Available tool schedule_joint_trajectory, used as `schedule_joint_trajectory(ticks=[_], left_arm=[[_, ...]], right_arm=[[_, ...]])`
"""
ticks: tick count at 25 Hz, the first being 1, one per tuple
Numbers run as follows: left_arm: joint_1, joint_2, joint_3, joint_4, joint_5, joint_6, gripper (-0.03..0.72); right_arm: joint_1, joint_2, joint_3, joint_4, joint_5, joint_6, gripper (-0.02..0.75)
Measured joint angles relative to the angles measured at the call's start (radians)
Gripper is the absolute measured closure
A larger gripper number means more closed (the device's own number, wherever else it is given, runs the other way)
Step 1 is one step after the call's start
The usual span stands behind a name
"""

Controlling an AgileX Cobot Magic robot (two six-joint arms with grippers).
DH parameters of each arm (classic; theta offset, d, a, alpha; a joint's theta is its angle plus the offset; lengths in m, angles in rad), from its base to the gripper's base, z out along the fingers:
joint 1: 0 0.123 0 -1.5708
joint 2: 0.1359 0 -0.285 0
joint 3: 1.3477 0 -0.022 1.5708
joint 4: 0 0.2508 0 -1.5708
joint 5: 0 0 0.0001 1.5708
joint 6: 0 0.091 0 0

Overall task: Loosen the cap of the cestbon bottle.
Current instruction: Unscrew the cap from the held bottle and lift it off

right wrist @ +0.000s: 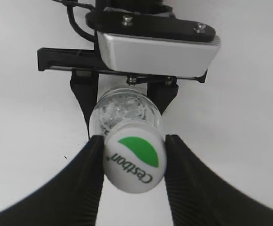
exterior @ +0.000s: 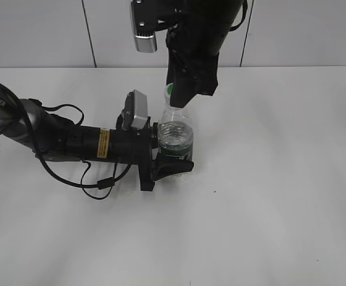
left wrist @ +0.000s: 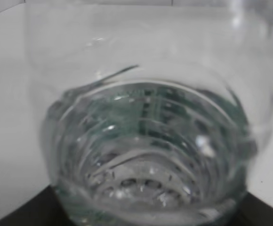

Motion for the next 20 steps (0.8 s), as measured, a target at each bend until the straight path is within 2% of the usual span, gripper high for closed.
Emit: schedule_joint_trajectory(ticks=[7,20], left_arm=[[0.000,0.000,0.000,0.000,0.000,-0.004,0.284],[0.000,0.000,0.000,0.000,0.000,-0.004,0.284]], right_arm=[[0.000,-0.001,0.000,0.000,-0.001,-0.121,0.440],[0.000,-0.001,0.000,0.002,-0.001,-0.133,0.440]])
